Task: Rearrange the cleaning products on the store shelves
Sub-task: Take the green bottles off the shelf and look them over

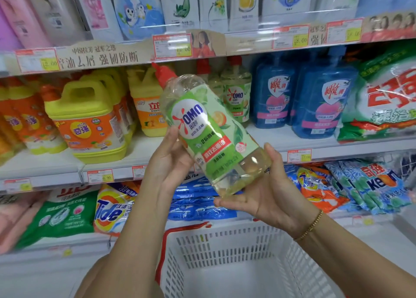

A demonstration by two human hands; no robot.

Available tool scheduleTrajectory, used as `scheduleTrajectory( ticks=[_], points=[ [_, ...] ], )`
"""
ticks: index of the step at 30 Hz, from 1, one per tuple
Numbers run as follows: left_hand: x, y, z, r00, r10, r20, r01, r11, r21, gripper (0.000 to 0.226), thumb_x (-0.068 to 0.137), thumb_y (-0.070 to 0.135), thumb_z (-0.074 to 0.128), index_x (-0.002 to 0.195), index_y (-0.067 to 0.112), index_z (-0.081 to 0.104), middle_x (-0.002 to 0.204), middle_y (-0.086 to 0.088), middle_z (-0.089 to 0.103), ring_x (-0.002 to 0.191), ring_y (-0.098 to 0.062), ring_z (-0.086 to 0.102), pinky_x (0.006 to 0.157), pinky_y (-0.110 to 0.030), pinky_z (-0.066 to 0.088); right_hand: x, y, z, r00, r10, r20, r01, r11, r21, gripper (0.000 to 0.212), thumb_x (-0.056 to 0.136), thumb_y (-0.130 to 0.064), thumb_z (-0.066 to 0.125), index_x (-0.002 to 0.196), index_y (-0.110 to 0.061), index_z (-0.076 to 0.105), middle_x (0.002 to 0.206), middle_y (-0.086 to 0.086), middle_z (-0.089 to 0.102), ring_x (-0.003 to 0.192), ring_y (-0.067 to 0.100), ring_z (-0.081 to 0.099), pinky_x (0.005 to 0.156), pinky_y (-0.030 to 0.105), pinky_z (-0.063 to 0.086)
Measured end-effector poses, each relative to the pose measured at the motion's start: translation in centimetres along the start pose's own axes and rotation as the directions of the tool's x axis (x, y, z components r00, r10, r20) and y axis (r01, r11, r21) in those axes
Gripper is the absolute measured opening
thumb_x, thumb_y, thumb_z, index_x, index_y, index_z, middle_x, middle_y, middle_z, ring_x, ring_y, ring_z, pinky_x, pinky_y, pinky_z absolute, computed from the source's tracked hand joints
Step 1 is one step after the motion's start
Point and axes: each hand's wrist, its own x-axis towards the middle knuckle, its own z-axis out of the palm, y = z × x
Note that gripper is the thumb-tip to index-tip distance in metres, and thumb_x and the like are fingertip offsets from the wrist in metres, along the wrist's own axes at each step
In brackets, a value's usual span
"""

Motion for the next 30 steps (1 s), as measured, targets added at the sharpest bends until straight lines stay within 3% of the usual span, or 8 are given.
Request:
scheduleTrajectory(
  ticks=[7, 9, 12, 15, 17, 20, 23, 30],
  points=[
    [-0.5, 0.2, 0.3, 0.989, -0.144, -0.021, 0.143, 0.989, -0.039, 0.090, 0.057, 0.042, 0.087, 0.134, 0.007, 0.055, 0.134, -0.015, 0.057, 0.123, -0.029, 0.056, 0.097, -0.050, 0.049, -2.2, -2.1, 4.2, 0.994, 0.106, 0.001, -0.097, 0.908, -0.409, 0.093, 0.071, -0.084, 0.015, 0.133, -0.023, 0.050, 0.110, 0.018, 0.069, 0.070, 0.026, 0.072, 0.062, 0.028, 0.060],
    [-0.9, -0.3, 1.4, 0.983, -0.182, -0.010, 0.179, 0.975, -0.135, 0.060, 0.081, 0.043, 0.066, 0.119, -0.003, 0.064, 0.121, -0.022, 0.064, 0.111, -0.032, 0.064, 0.089, -0.046, 0.054, -3.1, -2.3, 5.2, 0.996, 0.084, 0.002, -0.073, 0.871, -0.486, 0.091, 0.074, -0.082, 0.014, 0.130, -0.021, 0.053, 0.104, 0.018, 0.071, 0.072, 0.026, 0.071, 0.066, 0.029, 0.059],
    [-1.9, -1.1, 2.7, 0.962, -0.253, 0.102, 0.269, 0.941, -0.205, 0.083, 0.096, 0.052, 0.012, 0.129, -0.014, 0.048, 0.135, -0.032, 0.049, 0.129, -0.037, 0.047, 0.111, -0.042, 0.030, -4.2, -2.7, 5.7, 0.998, 0.064, -0.012, -0.061, 0.844, -0.533, 0.093, 0.076, -0.080, 0.017, 0.128, -0.012, 0.054, 0.099, 0.022, 0.071, 0.075, 0.027, 0.071, 0.070, 0.031, 0.060],
    [-1.7, -2.3, 3.2, 0.946, -0.296, 0.136, 0.312, 0.942, -0.124, 0.057, 0.084, 0.038, 0.065, 0.120, -0.006, 0.062, 0.127, -0.026, 0.059, 0.118, -0.037, 0.057, 0.101, -0.052, 0.045, -5.1, -3.7, 4.8, 0.995, 0.091, -0.045, -0.101, 0.839, -0.535, 0.097, 0.075, -0.081, 0.017, 0.127, -0.007, 0.054, 0.093, 0.025, 0.070, 0.070, 0.025, 0.071, 0.064, 0.028, 0.060],
    [-1.7, -3.0, 2.8, 0.941, -0.322, 0.101, 0.333, 0.933, -0.136, 0.077, 0.058, 0.034, 0.088, 0.122, 0.000, 0.063, 0.129, -0.021, 0.059, 0.118, -0.034, 0.059, 0.097, -0.058, 0.044, -5.7, -4.6, 3.8, 0.990, 0.126, -0.070, -0.144, 0.833, -0.535, 0.095, 0.076, -0.080, 0.017, 0.123, -0.008, 0.056, 0.093, 0.023, 0.071, 0.072, 0.025, 0.072, 0.065, 0.028, 0.060],
    [-1.5, -4.2, 4.0, 0.940, -0.339, 0.029, 0.340, 0.936, -0.092, 0.101, 0.048, 0.038, 0.093, 0.136, 0.010, 0.052, 0.138, -0.016, 0.054, 0.125, -0.031, 0.054, 0.097, -0.057, 0.044, -7.2, -6.3, 1.9, 0.979, 0.150, -0.140, -0.205, 0.730, -0.651, 0.089, 0.071, -0.076, 0.027, 0.120, -0.010, 0.058, 0.106, 0.022, 0.069, 0.087, 0.028, 0.070, 0.076, 0.029, 0.058],
    [-0.7, -5.5, 4.6, 0.969, -0.248, -0.004, 0.248, 0.968, 0.033, 0.082, 0.037, 0.037, 0.097, 0.112, 0.013, 0.072, 0.118, -0.012, 0.068, 0.108, -0.026, 0.066, 0.080, -0.047, 0.057, -9.3, -8.4, 0.1, 0.972, 0.081, -0.221, -0.227, 0.574, -0.787, 0.073, 0.074, -0.067, 0.039, 0.122, -0.016, 0.059, 0.115, 0.013, 0.068, 0.103, 0.027, 0.067, 0.092, 0.033, 0.053],
    [1.3, -11.2, 10.5, 0.980, -0.114, 0.161, -0.012, 0.780, 0.626, 0.086, 0.041, 0.018, 0.087, 0.120, 0.027, 0.055, 0.095, 0.001, 0.074, 0.084, -0.020, 0.071, 0.065, -0.038, 0.058, -12.0, -14.2, -3.1, 0.851, -0.485, -0.204, -0.030, 0.342, -0.939, 0.091, 0.056, -0.045, 0.074, 0.140, -0.032, 0.040, 0.099, -0.006, 0.071, 0.097, 0.001, 0.065, 0.094, 0.034, 0.052]
  ],
)
